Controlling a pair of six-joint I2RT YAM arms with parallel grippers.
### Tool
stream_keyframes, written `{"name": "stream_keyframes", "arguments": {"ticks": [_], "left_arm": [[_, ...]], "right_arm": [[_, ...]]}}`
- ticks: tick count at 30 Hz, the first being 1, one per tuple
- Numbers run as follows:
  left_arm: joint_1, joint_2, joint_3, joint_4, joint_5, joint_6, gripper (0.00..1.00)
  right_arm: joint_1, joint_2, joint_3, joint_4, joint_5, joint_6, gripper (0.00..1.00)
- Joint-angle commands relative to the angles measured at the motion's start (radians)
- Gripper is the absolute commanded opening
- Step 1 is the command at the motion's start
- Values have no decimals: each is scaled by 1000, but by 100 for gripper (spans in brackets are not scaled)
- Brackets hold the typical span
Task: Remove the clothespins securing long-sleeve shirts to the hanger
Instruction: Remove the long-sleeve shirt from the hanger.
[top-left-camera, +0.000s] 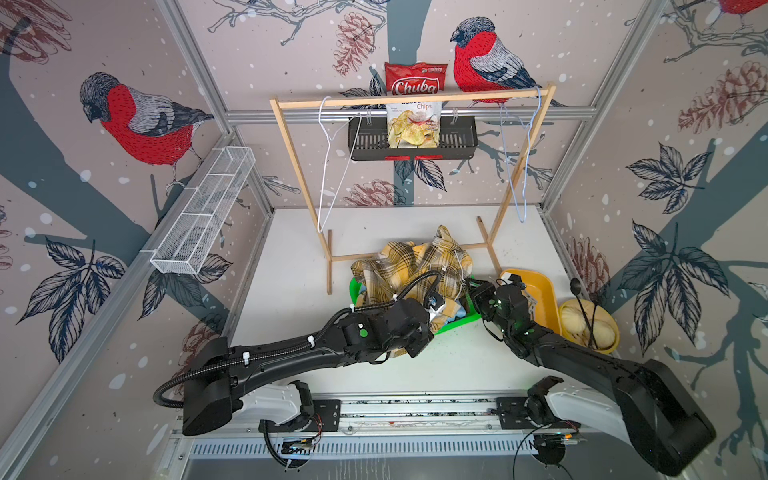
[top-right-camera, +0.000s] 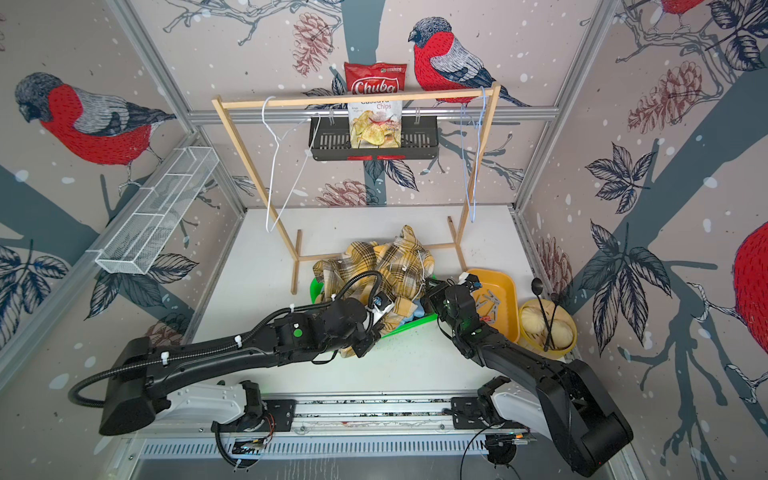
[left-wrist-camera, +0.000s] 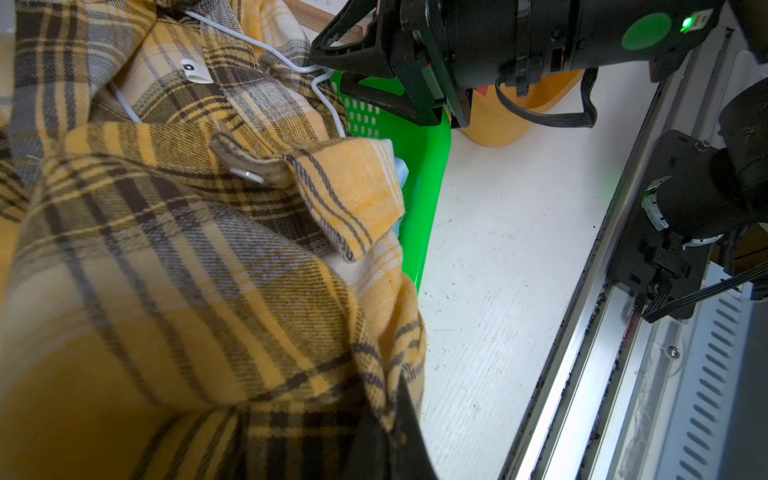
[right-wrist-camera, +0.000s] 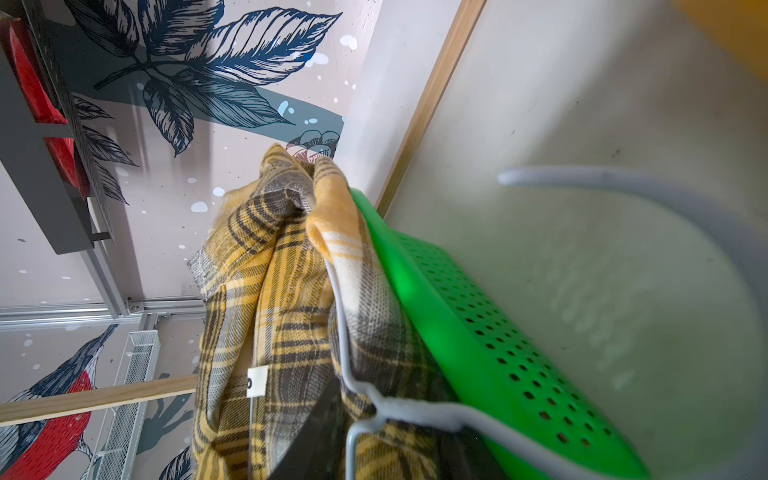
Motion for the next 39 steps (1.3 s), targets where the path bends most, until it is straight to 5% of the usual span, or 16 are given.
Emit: {"name": "stream_keyframes", "arguments": {"ticks": [1,15,23,28,35,39], "left_arm": [[-4,-4,-8,14,5,-22,0],[-23,26,-25,44,82,-40,0],[-21,12,-28,63,86,-40,0],[-22,-1,-15,62,78,-24,0],[-67,-55,31,48,54,77,47],[-82,-96,63,18,13,127,63]], "right_arm": [[-12,-7,-1,44,40,-22,38],[-48,60,27,288,-48,-98,29],[-58,43,112,214,-83,-138,2],[-40,3,187,53,-35,-164,0],[21,34,365,-224,87,-191,0],[46,72,460,-340,124,-190,0]]}}
